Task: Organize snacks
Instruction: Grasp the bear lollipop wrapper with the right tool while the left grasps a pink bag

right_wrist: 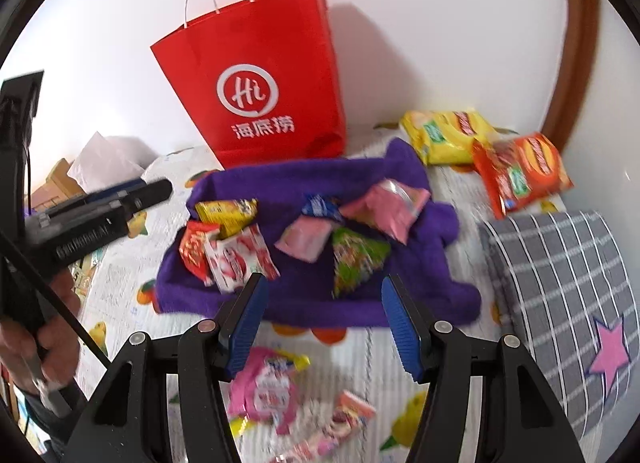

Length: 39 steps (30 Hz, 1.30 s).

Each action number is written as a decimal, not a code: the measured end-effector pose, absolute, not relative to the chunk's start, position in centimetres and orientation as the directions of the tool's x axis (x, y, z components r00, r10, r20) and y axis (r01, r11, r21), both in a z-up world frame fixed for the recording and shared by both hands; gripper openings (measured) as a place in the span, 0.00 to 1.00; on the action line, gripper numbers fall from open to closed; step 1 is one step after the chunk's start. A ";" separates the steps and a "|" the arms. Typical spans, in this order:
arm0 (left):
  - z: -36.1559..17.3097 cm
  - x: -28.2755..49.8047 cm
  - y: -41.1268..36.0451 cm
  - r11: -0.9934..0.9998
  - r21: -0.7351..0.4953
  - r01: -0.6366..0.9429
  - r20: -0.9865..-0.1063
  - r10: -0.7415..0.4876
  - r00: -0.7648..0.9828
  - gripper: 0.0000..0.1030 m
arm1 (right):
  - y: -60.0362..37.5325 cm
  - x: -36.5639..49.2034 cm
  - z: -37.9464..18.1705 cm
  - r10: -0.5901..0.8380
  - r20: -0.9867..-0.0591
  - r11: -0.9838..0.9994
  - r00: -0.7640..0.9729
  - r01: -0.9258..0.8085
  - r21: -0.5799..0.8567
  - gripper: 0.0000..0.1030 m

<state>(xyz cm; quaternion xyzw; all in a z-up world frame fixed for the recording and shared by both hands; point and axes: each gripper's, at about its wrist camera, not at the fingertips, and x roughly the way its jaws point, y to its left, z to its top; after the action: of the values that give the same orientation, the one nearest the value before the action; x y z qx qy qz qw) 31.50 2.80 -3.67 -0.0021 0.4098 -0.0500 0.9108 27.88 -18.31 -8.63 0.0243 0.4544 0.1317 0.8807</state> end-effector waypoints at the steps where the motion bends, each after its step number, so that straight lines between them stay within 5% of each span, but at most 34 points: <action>1: -3.4 31.2 2.6 0.995 -0.039 0.096 -0.743 -0.093 0.663 0.38 | -18.6 27.4 -8.7 0.254 -0.796 0.964 0.549 -0.206 0.166 0.57; 27: -8.5 22.4 7.0 0.992 -0.114 0.046 -0.814 -0.120 0.568 0.43 | -20.0 19.4 -18.3 0.299 -0.884 0.954 0.359 -0.105 0.280 0.62; 39: -9.4 21.8 4.4 0.990 -0.088 0.114 -0.825 -0.137 0.549 0.46 | -20.4 18.8 -20.3 0.231 -0.915 0.972 0.332 -0.116 0.203 0.53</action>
<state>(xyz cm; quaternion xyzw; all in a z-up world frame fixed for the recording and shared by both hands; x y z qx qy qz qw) 21.79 4.35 -9.41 -0.0122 0.4696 -0.0711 0.8800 18.82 -20.41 -20.31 0.0504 0.5680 0.1064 0.8146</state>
